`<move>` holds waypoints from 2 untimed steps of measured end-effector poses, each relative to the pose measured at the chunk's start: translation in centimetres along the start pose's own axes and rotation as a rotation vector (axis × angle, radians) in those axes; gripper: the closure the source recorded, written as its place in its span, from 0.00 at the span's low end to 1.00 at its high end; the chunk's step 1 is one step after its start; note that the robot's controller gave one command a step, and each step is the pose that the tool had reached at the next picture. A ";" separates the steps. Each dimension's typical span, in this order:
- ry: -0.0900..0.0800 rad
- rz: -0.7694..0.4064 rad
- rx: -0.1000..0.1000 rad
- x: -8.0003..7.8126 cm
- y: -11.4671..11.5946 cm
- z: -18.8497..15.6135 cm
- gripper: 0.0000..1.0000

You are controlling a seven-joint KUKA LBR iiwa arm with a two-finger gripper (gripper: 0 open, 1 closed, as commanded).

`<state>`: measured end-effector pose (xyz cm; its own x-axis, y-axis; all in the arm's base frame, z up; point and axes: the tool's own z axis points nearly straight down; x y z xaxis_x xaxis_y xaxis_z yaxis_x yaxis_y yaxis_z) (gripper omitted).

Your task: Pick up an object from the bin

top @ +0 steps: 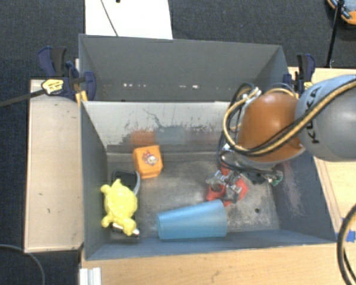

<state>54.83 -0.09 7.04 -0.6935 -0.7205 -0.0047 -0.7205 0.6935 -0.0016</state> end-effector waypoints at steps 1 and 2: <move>0.000 0.000 0.000 0.0 0.0 0.0 1.00; 0.002 0.001 -0.002 0.0 0.1 -0.3 1.00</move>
Offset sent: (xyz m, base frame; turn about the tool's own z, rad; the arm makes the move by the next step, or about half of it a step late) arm 0.0001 0.0001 0.0377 0.0000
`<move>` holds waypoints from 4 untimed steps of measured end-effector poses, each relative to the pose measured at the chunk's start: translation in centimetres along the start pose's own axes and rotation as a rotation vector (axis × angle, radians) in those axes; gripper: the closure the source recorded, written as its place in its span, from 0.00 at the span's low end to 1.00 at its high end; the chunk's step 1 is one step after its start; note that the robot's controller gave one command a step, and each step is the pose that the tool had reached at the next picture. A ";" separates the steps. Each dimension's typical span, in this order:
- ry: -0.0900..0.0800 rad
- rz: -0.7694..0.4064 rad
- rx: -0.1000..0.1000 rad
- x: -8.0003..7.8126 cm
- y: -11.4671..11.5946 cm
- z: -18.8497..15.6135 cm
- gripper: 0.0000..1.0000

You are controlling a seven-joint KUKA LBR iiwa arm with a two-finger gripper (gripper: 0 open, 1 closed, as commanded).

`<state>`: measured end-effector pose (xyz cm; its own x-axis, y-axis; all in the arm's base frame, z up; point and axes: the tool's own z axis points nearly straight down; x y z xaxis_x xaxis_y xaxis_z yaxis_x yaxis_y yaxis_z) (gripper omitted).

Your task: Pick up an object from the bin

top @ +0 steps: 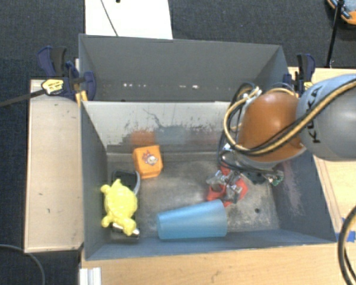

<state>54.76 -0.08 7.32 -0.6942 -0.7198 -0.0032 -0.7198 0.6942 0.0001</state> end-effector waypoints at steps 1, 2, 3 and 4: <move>0.007 0.000 -0.007 0.1 0.2 -1.5 1.00; 0.003 0.001 -0.003 0.0 0.1 -3.8 1.00; -0.001 0.001 0.002 -0.1 -0.1 -5.2 1.00; -0.001 0.003 0.002 -0.1 0.0 -6.3 1.00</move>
Offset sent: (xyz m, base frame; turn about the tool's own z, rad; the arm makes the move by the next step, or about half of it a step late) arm -0.0001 0.0001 0.0670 0.0000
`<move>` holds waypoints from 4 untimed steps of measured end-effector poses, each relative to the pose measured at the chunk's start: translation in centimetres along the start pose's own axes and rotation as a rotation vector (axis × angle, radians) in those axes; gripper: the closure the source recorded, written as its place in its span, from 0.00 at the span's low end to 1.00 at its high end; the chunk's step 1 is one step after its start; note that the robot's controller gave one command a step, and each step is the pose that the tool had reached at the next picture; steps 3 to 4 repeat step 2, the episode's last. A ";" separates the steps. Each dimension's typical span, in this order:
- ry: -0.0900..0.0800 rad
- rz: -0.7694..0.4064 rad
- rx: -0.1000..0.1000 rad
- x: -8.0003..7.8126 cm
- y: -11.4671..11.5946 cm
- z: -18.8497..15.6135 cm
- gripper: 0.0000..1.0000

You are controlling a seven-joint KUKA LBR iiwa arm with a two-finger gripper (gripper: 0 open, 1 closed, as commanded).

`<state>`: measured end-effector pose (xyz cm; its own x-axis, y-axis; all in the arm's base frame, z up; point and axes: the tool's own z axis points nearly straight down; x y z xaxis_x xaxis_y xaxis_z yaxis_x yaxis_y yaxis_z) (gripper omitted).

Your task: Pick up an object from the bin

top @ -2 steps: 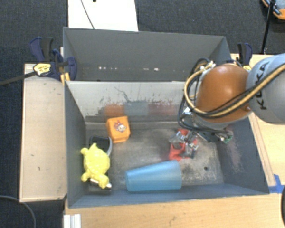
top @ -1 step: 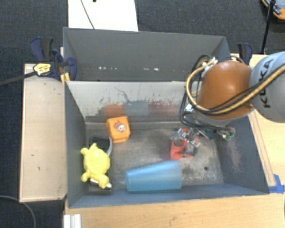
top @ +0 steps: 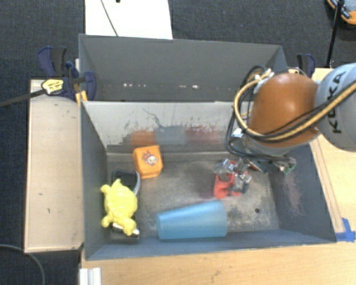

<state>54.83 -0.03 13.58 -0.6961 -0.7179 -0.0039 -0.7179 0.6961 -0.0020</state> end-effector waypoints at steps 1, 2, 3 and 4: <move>0.001 0.001 -0.001 0.0 0.0 -1.0 1.00; 0.004 0.002 -0.004 0.0 0.1 -2.3 1.00; 0.004 0.002 -0.004 0.0 0.1 -2.3 1.00; 0.004 0.002 -0.004 0.0 0.1 -2.3 1.00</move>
Offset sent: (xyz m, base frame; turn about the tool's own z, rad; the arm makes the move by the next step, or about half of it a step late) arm 0.0000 0.0000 0.0623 0.0000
